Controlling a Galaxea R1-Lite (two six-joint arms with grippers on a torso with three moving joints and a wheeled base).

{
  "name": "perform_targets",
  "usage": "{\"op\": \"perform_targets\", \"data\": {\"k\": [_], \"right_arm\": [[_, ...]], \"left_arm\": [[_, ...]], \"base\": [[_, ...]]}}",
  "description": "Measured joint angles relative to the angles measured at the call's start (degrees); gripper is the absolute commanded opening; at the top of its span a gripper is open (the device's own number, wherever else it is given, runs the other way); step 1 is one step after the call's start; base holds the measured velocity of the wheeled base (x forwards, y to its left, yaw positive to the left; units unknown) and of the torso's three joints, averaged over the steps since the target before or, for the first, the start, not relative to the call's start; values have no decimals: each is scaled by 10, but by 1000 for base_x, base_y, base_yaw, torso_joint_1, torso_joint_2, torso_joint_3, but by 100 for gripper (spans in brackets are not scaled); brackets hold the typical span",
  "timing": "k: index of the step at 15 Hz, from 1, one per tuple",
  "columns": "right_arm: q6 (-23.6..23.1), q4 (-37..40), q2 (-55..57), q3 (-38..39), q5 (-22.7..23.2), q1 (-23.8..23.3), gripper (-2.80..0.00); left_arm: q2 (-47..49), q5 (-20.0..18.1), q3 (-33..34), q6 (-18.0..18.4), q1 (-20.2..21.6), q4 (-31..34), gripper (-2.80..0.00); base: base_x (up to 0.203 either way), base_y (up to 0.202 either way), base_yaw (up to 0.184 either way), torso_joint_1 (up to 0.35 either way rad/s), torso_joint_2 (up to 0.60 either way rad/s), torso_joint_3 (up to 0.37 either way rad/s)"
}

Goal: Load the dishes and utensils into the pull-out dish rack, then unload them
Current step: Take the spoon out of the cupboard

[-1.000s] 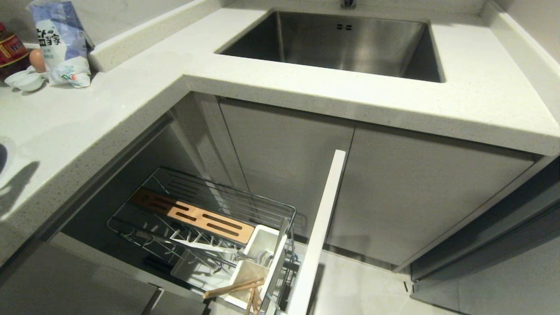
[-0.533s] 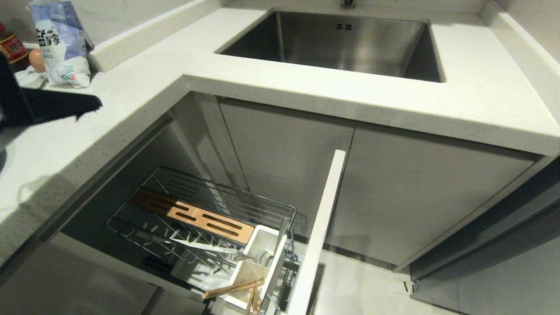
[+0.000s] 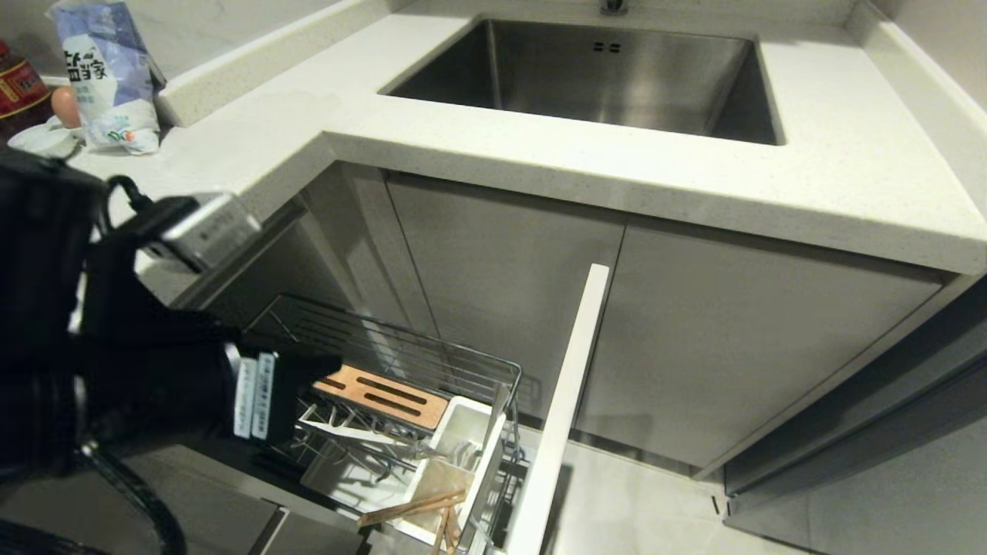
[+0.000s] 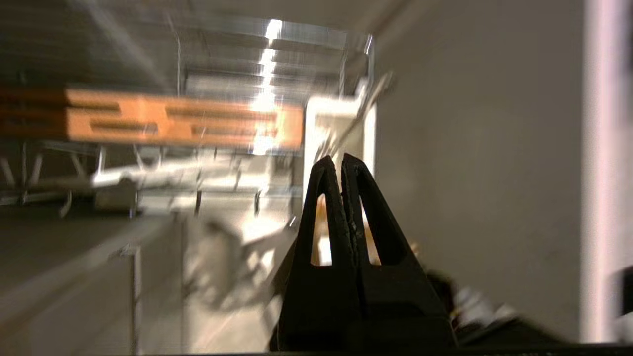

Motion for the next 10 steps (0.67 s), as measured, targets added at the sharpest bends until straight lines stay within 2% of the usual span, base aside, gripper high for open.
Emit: {"op": "perform_targets", "data": {"k": [1, 3, 7, 10], "right_arm": [[0, 0, 0, 0, 0, 0, -280], [0, 0, 0, 0, 0, 0, -280], [0, 0, 0, 0, 0, 0, -280], [0, 0, 0, 0, 0, 0, -280]], "left_arm": [[17, 19, 15, -1, -16, 0, 0], [56, 41, 43, -3, -38, 1, 0], [106, 41, 73, -3, -46, 15, 0], [138, 41, 87, -3, -42, -4, 0]], "base": [[0, 0, 0, 0, 0, 0], [0, 0, 0, 0, 0, 0], [0, 0, 0, 0, 0, 0], [0, 0, 0, 0, 0, 0]]}}
